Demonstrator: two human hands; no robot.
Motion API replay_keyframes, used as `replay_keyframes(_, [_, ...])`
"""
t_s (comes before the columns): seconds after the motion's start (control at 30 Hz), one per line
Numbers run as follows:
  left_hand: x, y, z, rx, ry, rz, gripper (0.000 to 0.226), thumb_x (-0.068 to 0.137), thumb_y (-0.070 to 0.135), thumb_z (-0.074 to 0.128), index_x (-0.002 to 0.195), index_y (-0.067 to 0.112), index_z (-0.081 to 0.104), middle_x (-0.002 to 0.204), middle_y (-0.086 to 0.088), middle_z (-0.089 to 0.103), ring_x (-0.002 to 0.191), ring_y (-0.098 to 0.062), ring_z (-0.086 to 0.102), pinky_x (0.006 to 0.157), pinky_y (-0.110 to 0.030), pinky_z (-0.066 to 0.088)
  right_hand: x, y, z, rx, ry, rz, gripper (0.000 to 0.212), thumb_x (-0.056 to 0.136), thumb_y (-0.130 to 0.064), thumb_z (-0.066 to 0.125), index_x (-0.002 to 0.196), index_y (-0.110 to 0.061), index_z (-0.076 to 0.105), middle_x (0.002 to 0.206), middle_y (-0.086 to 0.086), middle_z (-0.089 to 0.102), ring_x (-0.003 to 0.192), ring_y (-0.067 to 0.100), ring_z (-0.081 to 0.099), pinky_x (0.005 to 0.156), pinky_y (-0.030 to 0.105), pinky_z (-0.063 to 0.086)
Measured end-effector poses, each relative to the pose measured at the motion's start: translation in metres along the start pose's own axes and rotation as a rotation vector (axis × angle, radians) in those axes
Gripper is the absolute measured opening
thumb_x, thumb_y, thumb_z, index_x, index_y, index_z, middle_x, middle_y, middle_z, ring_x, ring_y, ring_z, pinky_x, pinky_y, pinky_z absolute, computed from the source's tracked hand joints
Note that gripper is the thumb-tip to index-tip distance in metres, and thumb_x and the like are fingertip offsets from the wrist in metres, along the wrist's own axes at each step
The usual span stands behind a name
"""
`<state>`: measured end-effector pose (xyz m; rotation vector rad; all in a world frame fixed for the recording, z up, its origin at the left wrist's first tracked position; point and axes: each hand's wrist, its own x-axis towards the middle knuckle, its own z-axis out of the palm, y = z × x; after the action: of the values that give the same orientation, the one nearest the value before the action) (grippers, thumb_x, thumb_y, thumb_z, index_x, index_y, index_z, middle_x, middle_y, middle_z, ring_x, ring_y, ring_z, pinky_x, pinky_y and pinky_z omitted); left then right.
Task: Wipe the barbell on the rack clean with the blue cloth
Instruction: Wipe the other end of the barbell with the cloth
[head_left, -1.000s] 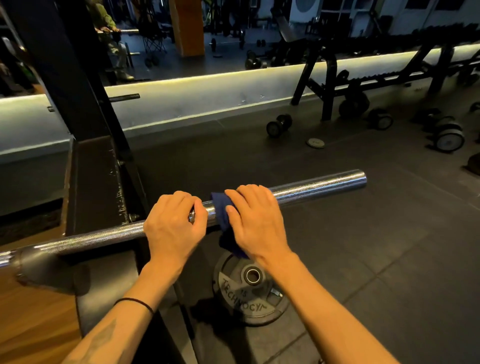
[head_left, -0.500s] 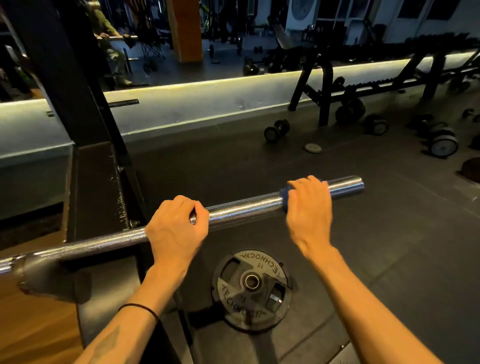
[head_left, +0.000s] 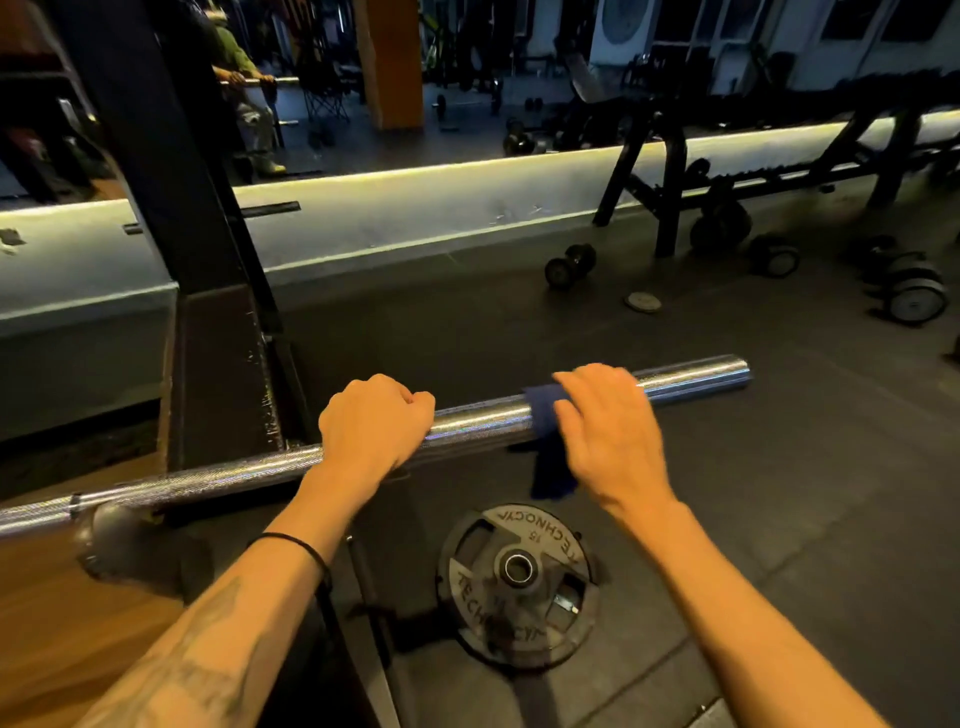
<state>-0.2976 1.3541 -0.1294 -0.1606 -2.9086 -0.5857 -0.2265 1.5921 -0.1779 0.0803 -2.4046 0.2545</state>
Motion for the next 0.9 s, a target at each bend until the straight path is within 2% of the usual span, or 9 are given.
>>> replay_keyframes(0.13, [0.011, -0.005, 0.003, -0.028, -0.123, -0.045, 0.042, 0.087, 0.043, 0.049, 0.065, 0.013, 0.069, 0.065, -0.004, 0.063, 0.065, -0.024, 0.06, 0.059, -0.029, 0.045, -0.004, 0.069, -0.013, -0.109, -0.002, 0.235, 0.043, 0.101, -0.027, 0.033, 0.114, -0.001, 0.064, 0.109, 0.016, 0.062, 0.104, 0.04, 0.056, 0.098, 0.056, 0.041])
replay_keyframes(0.2, [0.016, -0.006, 0.003, -0.015, -0.186, -0.051, 0.044, 0.088, 0.044, 0.048, 0.067, 0.012, 0.068, 0.068, -0.004, 0.064, 0.066, -0.024, 0.06, 0.06, -0.03, 0.046, -0.004, 0.072, -0.008, -0.182, -0.01, 0.336, 0.049, 0.102, -0.027, 0.028, 0.12, 0.002, 0.064, 0.119, 0.019, 0.063, 0.122, 0.043, 0.051, 0.112, 0.06, 0.032])
replay_keyframes(0.27, [0.022, -0.008, 0.003, -0.029, -0.275, -0.064, 0.043, 0.089, 0.043, 0.048, 0.069, 0.009, 0.065, 0.068, -0.004, 0.062, 0.064, -0.022, 0.058, 0.059, -0.029, 0.043, -0.003, 0.054, -0.001, -0.209, 0.021, 0.403, 0.048, 0.102, -0.024, 0.028, 0.118, 0.002, 0.065, 0.12, 0.018, 0.064, 0.128, 0.043, 0.048, 0.114, 0.058, 0.027])
replay_keyframes(0.43, [0.032, -0.01, 0.0, -0.077, -0.521, -0.028, 0.034, 0.091, 0.038, 0.046, 0.078, 0.012, 0.065, 0.078, -0.005, 0.062, 0.072, -0.02, 0.057, 0.064, -0.033, 0.041, 0.004, -0.026, -0.003, -0.153, 0.024, 0.244, 0.024, 0.099, -0.021, 0.039, 0.079, -0.02, 0.053, 0.082, 0.001, 0.055, 0.082, 0.027, 0.047, 0.081, 0.046, 0.038])
replay_keyframes(0.53, [0.032, -0.009, -0.002, -0.07, -0.575, -0.012, 0.029, 0.095, 0.034, 0.046, 0.08, 0.019, 0.066, 0.086, -0.008, 0.064, 0.077, -0.021, 0.061, 0.07, -0.035, 0.046, 0.005, -0.088, 0.009, -0.115, -0.071, 0.087, 0.02, 0.099, -0.026, 0.043, 0.08, -0.024, 0.051, 0.081, -0.003, 0.051, 0.078, 0.024, 0.046, 0.077, 0.044, 0.037])
replay_keyframes(0.67, [0.034, -0.013, 0.004, -0.161, -0.532, -0.034, 0.03, 0.1, 0.03, 0.042, 0.085, 0.01, 0.06, 0.094, -0.008, 0.061, 0.083, -0.024, 0.059, 0.079, -0.04, 0.05, -0.002, -0.128, 0.027, 0.09, -0.094, 0.006, 0.032, 0.104, -0.029, 0.038, 0.115, -0.014, 0.063, 0.105, 0.002, 0.061, 0.097, 0.025, 0.052, 0.1, 0.044, 0.039])
replay_keyframes(0.73, [0.031, -0.014, 0.004, -0.195, -0.463, -0.054, 0.035, 0.099, 0.037, 0.045, 0.094, 0.008, 0.063, 0.093, -0.008, 0.06, 0.085, -0.027, 0.058, 0.08, -0.041, 0.051, -0.002, -0.108, 0.021, 0.08, -0.086, -0.082, 0.03, 0.103, -0.031, 0.041, 0.109, -0.012, 0.064, 0.097, 0.004, 0.058, 0.09, 0.026, 0.05, 0.091, 0.043, 0.041])
replay_keyframes(0.8, [0.023, -0.013, 0.002, -0.136, -0.355, -0.018, 0.042, 0.099, 0.044, 0.042, 0.094, 0.01, 0.066, 0.086, -0.003, 0.061, 0.079, -0.021, 0.06, 0.064, -0.034, 0.044, 0.0, -0.078, 0.011, 0.042, -0.068, -0.098, 0.028, 0.101, -0.031, 0.045, 0.1, -0.011, 0.064, 0.091, 0.006, 0.058, 0.085, 0.029, 0.051, 0.082, 0.044, 0.042])
replay_keyframes(0.9, [0.0, -0.008, -0.005, -0.2, -0.029, 0.005, 0.049, 0.099, 0.044, 0.043, 0.064, 0.012, 0.056, 0.064, -0.004, 0.058, 0.063, -0.022, 0.056, 0.055, -0.032, 0.036, -0.002, -0.025, -0.009, -0.001, -0.042, 0.031, 0.028, 0.1, -0.029, 0.044, 0.095, -0.01, 0.064, 0.089, 0.007, 0.061, 0.084, 0.03, 0.054, 0.081, 0.048, 0.044])
